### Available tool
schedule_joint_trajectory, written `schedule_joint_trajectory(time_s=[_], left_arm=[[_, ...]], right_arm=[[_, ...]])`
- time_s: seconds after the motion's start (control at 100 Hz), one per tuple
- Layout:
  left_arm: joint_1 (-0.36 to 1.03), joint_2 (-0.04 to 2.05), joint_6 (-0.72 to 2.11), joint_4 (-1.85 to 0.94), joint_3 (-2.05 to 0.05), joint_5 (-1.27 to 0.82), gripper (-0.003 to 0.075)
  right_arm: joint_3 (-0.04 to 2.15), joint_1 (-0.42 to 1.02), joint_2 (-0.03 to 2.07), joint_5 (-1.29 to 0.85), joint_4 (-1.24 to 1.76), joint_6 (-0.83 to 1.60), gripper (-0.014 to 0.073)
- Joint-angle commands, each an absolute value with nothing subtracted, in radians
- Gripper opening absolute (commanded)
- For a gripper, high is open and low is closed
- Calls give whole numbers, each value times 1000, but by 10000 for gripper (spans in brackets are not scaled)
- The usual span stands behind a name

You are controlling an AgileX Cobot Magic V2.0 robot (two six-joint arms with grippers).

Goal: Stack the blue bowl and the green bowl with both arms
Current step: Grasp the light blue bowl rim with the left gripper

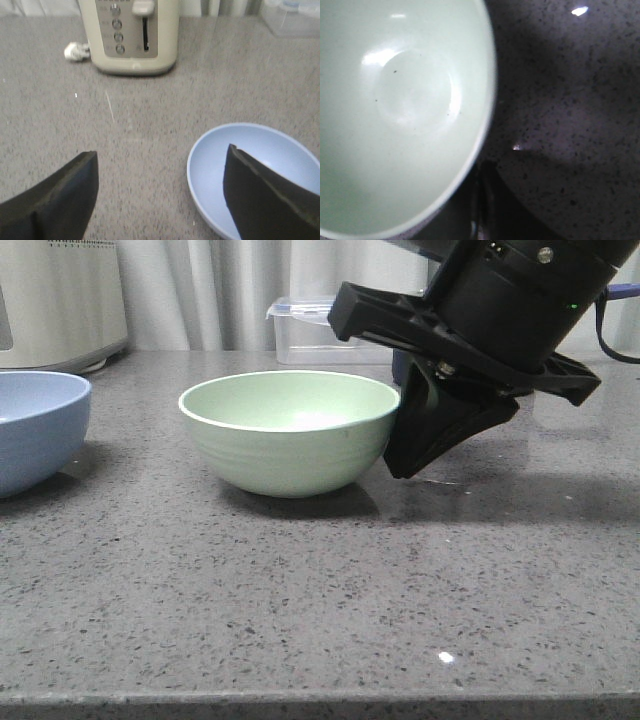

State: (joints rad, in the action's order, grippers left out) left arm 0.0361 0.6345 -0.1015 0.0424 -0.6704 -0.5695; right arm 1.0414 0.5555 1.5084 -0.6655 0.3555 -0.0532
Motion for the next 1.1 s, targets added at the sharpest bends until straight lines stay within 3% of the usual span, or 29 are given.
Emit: schedule_joint_trajectory(time_s=[0.0,0.41,1.09], left_arm=[[38,688,-110,19,-732,-572,513],[38,994,-66,-63,-927,-763,513],[38,1316,-63,-109,-990,-793,512]], right_arm=[[1063,557,1475,-626,374,-41,-81],[1063,557,1475,-629,374,-41,-81],[1063,557,1475,-628,374,-41,-81]])
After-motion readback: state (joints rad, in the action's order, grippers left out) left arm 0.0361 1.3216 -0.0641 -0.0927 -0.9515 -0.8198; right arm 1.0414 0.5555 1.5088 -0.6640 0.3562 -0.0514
